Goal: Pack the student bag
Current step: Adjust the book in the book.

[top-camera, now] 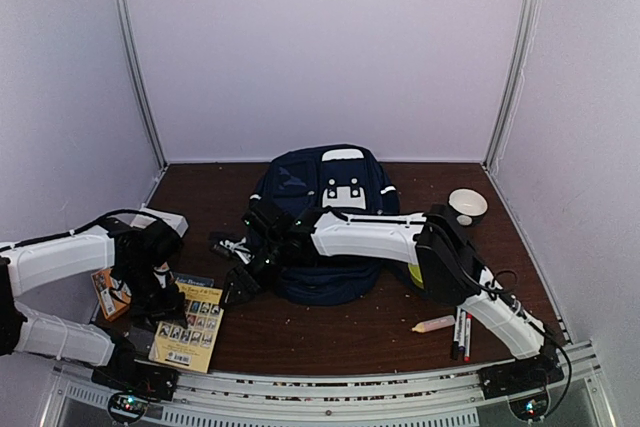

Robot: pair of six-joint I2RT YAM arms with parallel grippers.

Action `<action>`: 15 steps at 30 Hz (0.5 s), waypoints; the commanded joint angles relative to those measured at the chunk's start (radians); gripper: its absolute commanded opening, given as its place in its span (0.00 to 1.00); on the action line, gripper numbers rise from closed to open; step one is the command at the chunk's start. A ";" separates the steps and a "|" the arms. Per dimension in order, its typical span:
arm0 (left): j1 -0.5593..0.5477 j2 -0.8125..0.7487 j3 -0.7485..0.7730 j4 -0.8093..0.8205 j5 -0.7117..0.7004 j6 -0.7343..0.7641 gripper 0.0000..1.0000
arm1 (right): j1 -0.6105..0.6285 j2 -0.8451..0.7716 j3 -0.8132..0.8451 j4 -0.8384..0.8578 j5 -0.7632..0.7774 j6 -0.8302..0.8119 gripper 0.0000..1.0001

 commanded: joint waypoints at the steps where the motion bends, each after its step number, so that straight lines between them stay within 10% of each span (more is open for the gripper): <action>1: 0.000 0.004 -0.005 0.099 0.093 -0.035 0.67 | -0.011 0.025 0.035 -0.042 0.025 0.027 0.58; 15: -0.034 0.004 -0.023 0.090 0.079 -0.037 0.62 | -0.052 0.029 -0.020 0.013 0.006 0.106 0.59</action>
